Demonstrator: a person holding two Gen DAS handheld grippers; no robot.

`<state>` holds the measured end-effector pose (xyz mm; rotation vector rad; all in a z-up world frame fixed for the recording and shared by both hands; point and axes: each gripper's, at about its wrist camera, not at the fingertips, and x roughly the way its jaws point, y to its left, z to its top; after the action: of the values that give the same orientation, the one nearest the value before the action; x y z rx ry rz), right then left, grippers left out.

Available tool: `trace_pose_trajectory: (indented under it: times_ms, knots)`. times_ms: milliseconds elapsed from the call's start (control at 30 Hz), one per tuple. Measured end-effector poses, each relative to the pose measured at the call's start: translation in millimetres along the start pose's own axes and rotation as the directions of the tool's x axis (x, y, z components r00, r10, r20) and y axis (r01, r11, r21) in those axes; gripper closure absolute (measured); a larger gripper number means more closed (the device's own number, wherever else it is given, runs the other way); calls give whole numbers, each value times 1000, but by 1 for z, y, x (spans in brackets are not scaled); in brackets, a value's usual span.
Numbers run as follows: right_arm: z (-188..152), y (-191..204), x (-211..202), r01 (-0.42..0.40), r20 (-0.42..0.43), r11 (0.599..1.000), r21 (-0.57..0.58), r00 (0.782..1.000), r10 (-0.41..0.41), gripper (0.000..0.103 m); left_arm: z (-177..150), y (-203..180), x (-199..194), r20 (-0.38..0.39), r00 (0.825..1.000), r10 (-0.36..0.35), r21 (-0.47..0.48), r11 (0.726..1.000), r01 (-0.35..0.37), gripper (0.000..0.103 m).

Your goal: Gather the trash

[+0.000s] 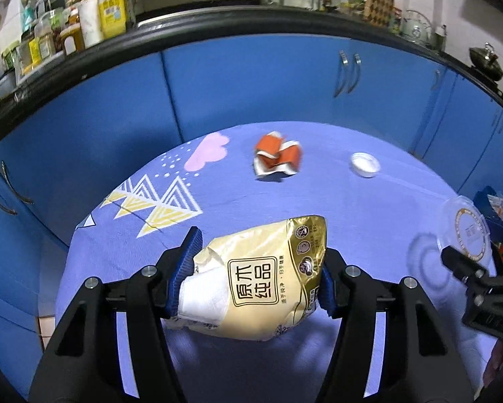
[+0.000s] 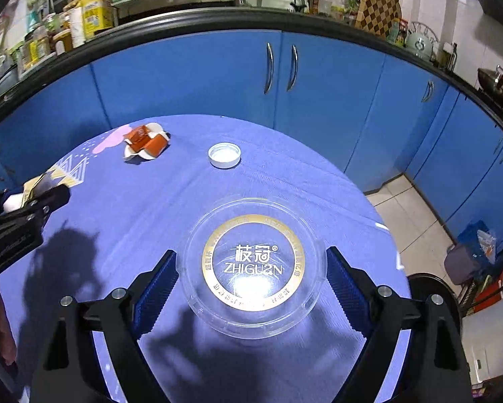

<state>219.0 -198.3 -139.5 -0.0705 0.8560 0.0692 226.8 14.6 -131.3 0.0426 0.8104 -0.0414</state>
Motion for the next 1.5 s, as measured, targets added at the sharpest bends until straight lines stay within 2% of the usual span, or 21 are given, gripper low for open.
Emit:
trace_pose_trajectory:
  times_ms: [400,733,1000,1133,1500]
  knots:
    - [-14,-33,-79,31,122,999,26,992,-34,18,4,-62,-69,94,994,-57,77,996,50,42]
    - [-28,-69,-124,117,202,992,50,971,-125,18,7,-127,-106,141,982,-122,172,980,97,42]
    - [-38,-98,-153,178,250,981,77,949,-192,18,9,-166,-120,154,974,-166,222,966,130,42]
    - [-43,-114,-162,190,258,976,104,943,-211,18,10,-184,-125,145,969,-201,232,959,164,42]
    - [-55,-159,-178,256,275,952,170,915,-295,18,14,-230,-131,135,962,-238,267,943,196,42]
